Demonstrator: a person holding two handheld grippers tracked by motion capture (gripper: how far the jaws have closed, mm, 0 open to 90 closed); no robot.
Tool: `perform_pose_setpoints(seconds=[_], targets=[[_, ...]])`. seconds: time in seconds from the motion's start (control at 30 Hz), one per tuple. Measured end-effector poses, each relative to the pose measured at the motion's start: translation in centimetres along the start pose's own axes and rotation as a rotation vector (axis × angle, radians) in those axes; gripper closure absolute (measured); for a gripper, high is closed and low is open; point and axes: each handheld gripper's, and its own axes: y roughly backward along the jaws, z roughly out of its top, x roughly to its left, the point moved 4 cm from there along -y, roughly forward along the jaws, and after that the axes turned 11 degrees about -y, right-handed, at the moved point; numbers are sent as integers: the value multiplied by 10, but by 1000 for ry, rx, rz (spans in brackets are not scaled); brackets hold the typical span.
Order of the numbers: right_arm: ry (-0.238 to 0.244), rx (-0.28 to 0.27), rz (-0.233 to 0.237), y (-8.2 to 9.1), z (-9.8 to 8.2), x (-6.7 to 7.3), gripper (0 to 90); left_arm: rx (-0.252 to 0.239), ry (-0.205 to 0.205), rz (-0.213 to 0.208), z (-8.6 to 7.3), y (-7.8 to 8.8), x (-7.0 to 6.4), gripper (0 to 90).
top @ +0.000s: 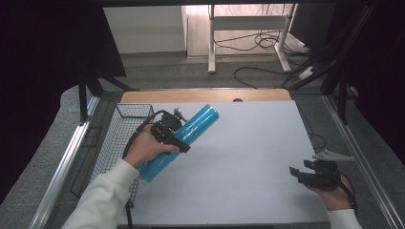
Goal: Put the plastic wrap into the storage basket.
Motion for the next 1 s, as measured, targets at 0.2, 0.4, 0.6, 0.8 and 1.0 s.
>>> perform_pose_setpoints(seconds=[0.2,0.4,0.6,0.8,1.0], targets=[[12,-4,6,1,1,4,339,14,42,27,-16,9,17,314],[11,0,6,0,1,4,339,23,76,40,-27,13,29,314],[12,2,5,-1,1,4,339,20,106,56,-34,22,38,314],[14,4,5,-2,0,4,338,26,131,64,-40,30,45,314],[14,5,7,-2,0,5,337,45,164,80,-52,32,57,314]])
